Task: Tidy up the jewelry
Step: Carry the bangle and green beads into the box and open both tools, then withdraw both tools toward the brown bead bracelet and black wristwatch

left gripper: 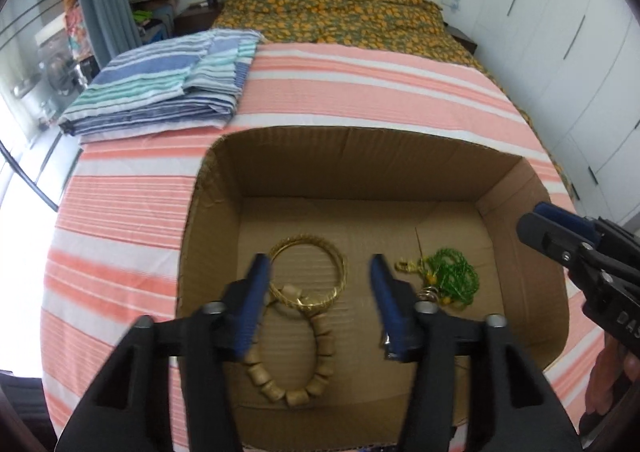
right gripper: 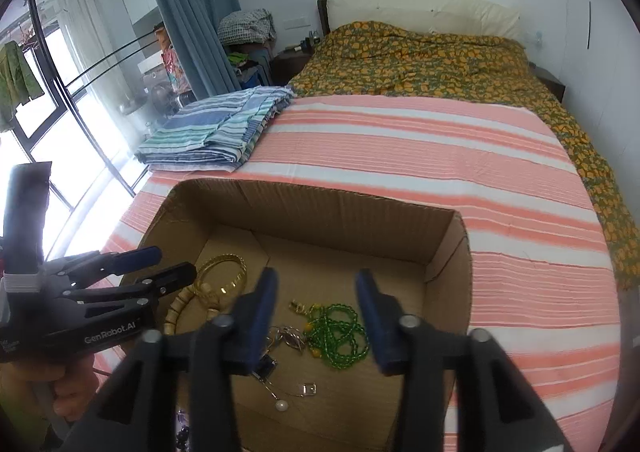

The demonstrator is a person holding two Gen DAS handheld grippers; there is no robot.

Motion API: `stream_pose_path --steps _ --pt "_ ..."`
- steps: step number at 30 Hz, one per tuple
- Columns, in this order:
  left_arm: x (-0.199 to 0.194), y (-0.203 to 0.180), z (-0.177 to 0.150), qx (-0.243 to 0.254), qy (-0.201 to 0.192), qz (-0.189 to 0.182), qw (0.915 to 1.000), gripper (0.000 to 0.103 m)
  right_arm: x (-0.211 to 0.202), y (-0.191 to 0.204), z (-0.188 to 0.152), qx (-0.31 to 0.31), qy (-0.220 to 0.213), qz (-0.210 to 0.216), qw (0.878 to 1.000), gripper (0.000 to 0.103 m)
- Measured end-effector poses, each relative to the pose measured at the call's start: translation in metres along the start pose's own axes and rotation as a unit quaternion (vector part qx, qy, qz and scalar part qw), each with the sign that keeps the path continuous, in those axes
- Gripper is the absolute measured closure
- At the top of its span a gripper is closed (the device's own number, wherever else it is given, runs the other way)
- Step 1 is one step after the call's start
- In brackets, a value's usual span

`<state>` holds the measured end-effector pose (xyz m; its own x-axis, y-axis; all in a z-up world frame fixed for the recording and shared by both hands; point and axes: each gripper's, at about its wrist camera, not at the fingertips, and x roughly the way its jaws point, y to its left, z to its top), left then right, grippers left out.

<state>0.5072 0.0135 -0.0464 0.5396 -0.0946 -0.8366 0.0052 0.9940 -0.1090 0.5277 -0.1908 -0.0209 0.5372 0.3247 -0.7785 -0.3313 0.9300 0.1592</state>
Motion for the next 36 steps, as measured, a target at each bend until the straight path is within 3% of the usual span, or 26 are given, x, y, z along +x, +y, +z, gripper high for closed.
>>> stream_pose_path --steps 3,11,17,23,27,31,36 --pt "-0.014 0.001 -0.006 0.001 -0.015 0.009 0.9998 0.025 -0.016 0.0 -0.005 -0.003 -0.011 -0.001 1.0 0.051" --pt "-0.079 -0.002 -0.052 0.03 -0.067 0.023 0.997 0.016 -0.088 0.002 -0.058 0.0 -0.052 -0.015 0.999 0.051" --pt "-0.14 0.013 -0.125 0.039 -0.107 0.045 0.9924 0.016 -0.155 0.004 -0.13 0.001 -0.082 -0.053 0.995 0.051" --pt "-0.229 0.067 -0.211 0.042 -0.137 0.124 0.9818 0.011 -0.216 0.004 -0.203 0.001 -0.097 -0.086 0.992 0.05" --pt "-0.28 0.103 -0.262 0.019 -0.151 0.162 0.9749 0.004 -0.227 0.012 -0.242 -0.001 -0.094 -0.098 0.991 0.048" --pt "-0.274 0.104 -0.301 -0.01 -0.134 0.124 0.9832 0.004 -0.222 0.027 -0.277 0.001 -0.084 -0.103 0.991 0.048" --pt "-0.221 0.072 -0.331 -0.031 -0.086 0.05 0.9946 0.005 -0.207 0.049 -0.314 -0.007 -0.076 -0.114 0.991 0.048"
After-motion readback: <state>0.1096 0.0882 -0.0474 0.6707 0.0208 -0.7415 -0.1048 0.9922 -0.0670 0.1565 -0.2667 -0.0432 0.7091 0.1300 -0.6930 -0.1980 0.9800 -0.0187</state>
